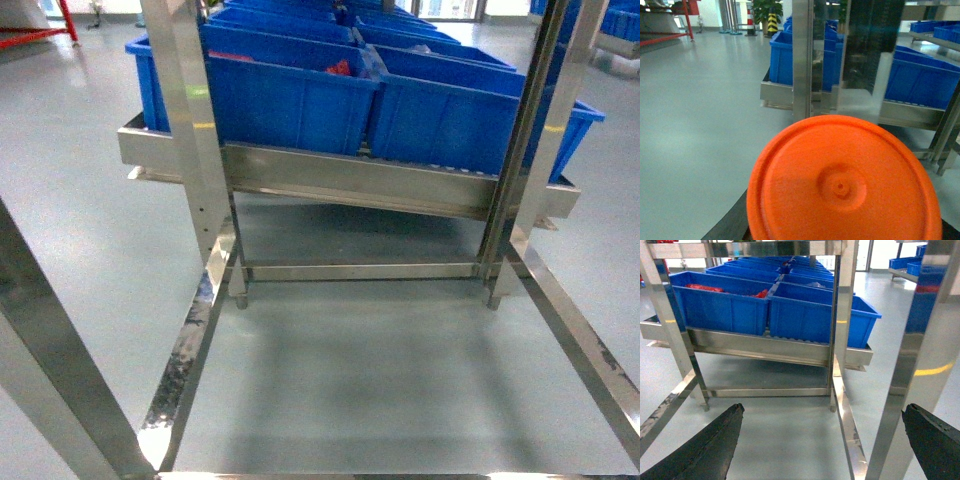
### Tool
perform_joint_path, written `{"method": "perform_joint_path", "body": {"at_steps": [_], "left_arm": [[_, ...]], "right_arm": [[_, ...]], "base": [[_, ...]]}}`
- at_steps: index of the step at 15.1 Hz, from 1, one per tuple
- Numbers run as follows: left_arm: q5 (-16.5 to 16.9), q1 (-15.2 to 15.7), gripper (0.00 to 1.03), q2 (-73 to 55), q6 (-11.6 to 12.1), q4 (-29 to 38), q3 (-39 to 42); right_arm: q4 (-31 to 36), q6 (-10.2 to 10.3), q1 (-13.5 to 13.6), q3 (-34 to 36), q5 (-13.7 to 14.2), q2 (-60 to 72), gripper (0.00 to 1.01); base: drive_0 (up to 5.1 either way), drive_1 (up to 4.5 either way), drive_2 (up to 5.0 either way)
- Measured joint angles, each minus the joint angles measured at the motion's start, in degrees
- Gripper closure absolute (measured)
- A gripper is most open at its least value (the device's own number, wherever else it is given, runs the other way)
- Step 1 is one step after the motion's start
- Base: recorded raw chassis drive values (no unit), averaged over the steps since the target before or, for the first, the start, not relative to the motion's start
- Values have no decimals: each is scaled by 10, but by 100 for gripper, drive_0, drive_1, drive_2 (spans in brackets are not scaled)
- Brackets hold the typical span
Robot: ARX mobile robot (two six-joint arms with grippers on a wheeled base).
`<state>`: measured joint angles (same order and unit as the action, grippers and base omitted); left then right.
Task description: Pick capacitor and pack into box
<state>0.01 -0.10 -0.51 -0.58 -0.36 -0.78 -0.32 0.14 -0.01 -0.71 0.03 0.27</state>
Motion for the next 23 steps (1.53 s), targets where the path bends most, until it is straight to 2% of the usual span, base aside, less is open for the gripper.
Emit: {"method": "perform_joint_path", "body": {"at_steps": [23], "left_arm": [[0,0,59,0,0,-1,0]], "right_arm": [[0,0,0,0,-1,0,3]], "base": [[-496,249,249]]}}
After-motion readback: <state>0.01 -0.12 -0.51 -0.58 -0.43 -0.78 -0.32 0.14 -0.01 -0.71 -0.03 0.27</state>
